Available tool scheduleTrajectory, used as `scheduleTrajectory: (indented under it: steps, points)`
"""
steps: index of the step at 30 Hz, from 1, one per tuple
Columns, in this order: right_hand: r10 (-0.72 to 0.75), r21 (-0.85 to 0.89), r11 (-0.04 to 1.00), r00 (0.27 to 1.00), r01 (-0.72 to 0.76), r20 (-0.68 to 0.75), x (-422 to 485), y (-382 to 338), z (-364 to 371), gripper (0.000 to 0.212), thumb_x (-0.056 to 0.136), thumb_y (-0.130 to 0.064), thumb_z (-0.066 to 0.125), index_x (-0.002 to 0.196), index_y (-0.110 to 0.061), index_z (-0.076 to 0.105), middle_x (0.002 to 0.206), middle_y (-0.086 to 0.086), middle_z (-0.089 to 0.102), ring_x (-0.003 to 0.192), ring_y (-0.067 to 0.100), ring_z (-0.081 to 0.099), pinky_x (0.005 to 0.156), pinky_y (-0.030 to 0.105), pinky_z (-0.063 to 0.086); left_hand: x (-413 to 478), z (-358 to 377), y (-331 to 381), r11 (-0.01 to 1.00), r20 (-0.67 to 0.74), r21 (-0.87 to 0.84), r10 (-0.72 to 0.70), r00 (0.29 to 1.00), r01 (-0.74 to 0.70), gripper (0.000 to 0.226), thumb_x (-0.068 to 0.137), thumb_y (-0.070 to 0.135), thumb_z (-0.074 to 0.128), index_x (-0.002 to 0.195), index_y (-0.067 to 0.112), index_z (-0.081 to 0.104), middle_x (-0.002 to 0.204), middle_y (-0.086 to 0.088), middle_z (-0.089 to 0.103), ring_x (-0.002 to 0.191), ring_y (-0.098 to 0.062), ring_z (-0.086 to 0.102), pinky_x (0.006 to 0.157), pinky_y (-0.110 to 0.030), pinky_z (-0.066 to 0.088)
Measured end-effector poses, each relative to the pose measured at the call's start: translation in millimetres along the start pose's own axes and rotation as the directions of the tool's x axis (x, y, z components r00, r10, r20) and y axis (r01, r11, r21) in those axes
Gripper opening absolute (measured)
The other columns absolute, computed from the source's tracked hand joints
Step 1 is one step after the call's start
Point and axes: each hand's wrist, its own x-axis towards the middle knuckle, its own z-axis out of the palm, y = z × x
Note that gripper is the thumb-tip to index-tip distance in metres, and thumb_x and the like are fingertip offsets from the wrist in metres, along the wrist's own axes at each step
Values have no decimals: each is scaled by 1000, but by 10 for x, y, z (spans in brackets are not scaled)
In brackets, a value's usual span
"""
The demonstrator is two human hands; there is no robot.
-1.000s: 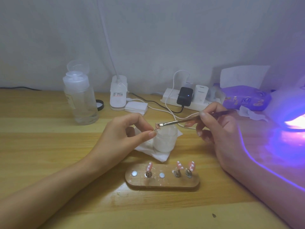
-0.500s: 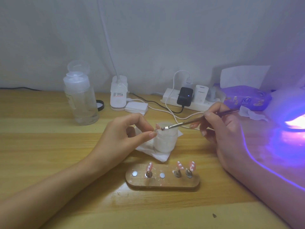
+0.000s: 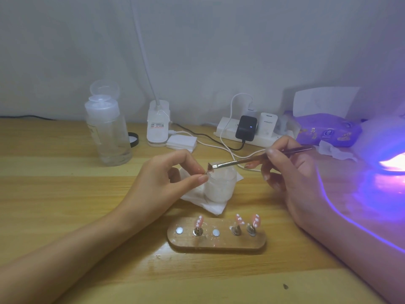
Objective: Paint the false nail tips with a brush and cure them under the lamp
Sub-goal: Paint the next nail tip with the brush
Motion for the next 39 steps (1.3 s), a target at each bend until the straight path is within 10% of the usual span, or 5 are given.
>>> scheduleTrajectory:
  steps: [34, 39]
  points:
    - [36, -19, 999, 997, -37, -69, 1, -3, -36, 30, 96, -11, 52, 69, -23, 47, 74, 15, 73, 53, 13, 49, 50, 25, 31, -13, 13, -24, 990, -34, 120, 82, 996, -77, 16, 83, 23, 78, 77, 31, 67, 75, 12, 68, 49, -17, 40, 56, -34, 45]
    - [26, -7, 1000, 1000, -27, -13, -4, -14, -6, 25, 93, -19, 54, 69, -25, 50, 81, 17, 74, 55, 15, 50, 51, 28, 30, -18, 15, 2, 979, -42, 175, 117, 992, -108, 15, 83, 16, 78, 79, 26, 67, 69, 25, 58, 51, -18, 40, 55, -14, 39]
